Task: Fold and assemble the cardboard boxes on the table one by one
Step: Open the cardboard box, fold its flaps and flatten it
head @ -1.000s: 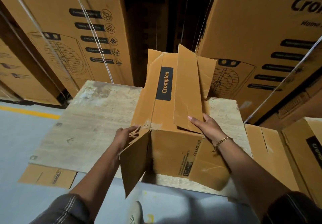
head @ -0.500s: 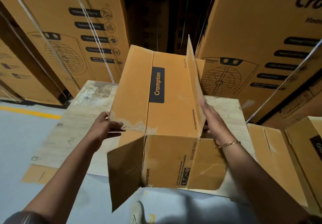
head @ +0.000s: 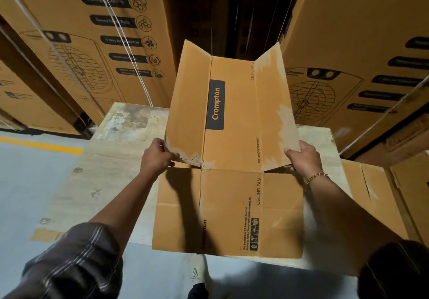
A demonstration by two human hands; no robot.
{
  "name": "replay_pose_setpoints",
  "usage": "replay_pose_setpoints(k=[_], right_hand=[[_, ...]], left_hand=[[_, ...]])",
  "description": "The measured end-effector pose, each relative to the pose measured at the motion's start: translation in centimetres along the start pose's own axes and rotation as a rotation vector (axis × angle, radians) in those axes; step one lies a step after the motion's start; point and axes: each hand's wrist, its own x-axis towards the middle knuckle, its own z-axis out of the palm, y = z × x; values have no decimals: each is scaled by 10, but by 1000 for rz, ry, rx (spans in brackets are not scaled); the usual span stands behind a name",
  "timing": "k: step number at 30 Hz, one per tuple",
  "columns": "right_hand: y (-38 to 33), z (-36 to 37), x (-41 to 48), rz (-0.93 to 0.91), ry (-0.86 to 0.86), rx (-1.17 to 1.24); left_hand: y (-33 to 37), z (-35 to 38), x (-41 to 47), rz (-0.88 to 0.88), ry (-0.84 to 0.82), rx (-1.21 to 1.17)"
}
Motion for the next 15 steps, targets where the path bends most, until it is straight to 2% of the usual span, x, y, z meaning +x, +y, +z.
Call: replay_pose_setpoints(k=[10, 12, 15], right_hand=[[14, 55, 49, 66, -43, -153], [19, 63, 55, 88, -82, -192], [34, 72, 52, 172, -161, -245]], left_hand=[[-21, 41, 83, -61, -96, 96], [-36, 45, 92, -88, -156, 194], [-77, 47, 100, -210, -224, 470]])
